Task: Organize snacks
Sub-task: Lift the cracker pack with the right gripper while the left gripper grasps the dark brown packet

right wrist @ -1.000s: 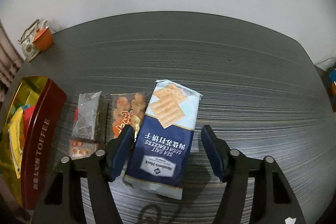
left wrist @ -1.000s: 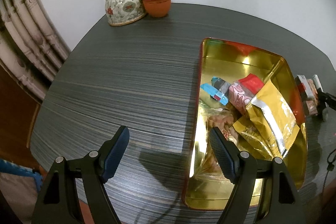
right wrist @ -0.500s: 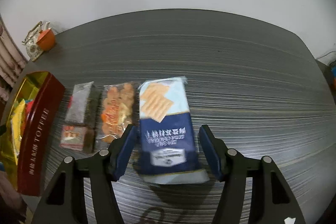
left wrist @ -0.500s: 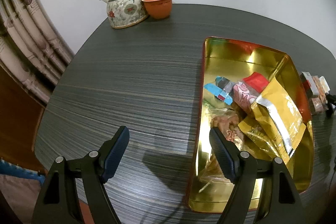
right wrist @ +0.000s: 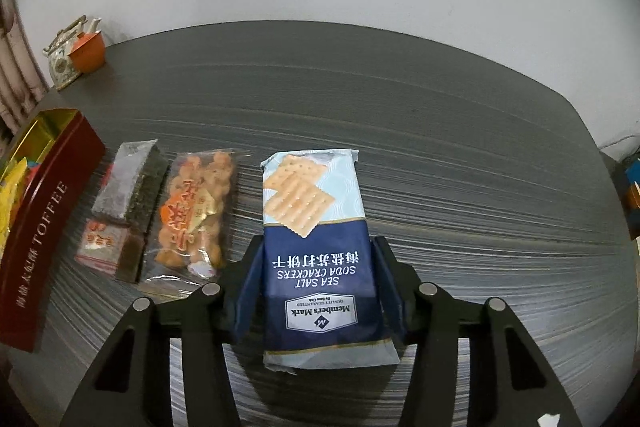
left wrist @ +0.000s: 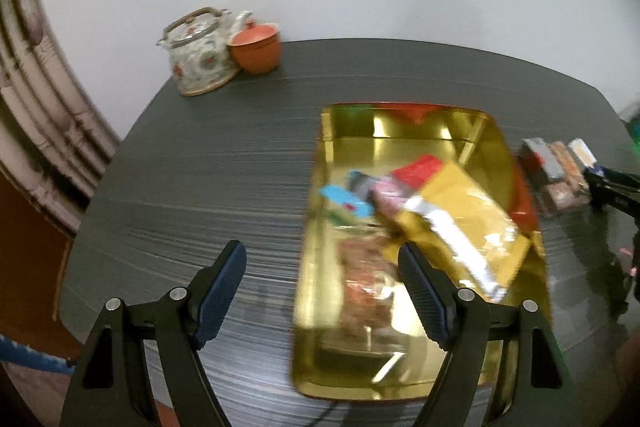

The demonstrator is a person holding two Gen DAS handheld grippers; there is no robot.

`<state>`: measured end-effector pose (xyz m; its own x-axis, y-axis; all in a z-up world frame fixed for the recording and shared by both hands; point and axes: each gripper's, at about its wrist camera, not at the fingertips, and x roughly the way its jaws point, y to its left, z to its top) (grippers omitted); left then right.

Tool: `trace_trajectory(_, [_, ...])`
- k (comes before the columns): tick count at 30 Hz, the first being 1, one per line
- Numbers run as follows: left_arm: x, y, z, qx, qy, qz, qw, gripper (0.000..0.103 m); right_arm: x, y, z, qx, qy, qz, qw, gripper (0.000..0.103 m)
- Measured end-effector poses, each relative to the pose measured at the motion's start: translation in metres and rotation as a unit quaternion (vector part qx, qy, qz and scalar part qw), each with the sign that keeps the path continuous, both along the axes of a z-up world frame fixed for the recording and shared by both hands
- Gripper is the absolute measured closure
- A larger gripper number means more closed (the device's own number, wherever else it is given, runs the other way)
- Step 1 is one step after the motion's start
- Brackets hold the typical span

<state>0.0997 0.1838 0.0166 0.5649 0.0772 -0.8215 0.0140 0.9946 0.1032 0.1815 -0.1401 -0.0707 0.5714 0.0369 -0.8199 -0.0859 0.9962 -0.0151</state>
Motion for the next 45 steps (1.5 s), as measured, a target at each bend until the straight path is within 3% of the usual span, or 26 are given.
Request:
trace_trajectory(3, [-0.001,-0.023,0.002,0.003,0.004,-0.020,0.9998,0.024,-0.005,-0.011,-0.001,0.000,-0.009,-0.009,1.000,0.055])
trace_trajectory(11, [0.012,-0.098,0.006,-0.036,0.026,-0.082,0.9957,0.024,-0.014,-0.039,-0.001,-0.007,-0.016,-0.048,0.999,0.055])
trace_trajectory(19, [0.034,-0.161,-0.009,-0.078,0.065,-0.093,0.9905,0.024,-0.025,-0.051,-0.003,-0.006,-0.023,-0.046,0.999,0.055])
trace_trajectory(34, [0.066,-0.205,-0.034,-0.121,0.068,-0.078,0.9873,0.024,-0.023,-0.049,-0.002,-0.005,-0.023,-0.047,0.999,0.054])
trace_trajectory(45, [0.077,-0.225,-0.050,-0.103,0.078,-0.079,0.9885,0.025,-0.026,-0.049,-0.003,-0.003,-0.023,-0.046,0.999,0.052])
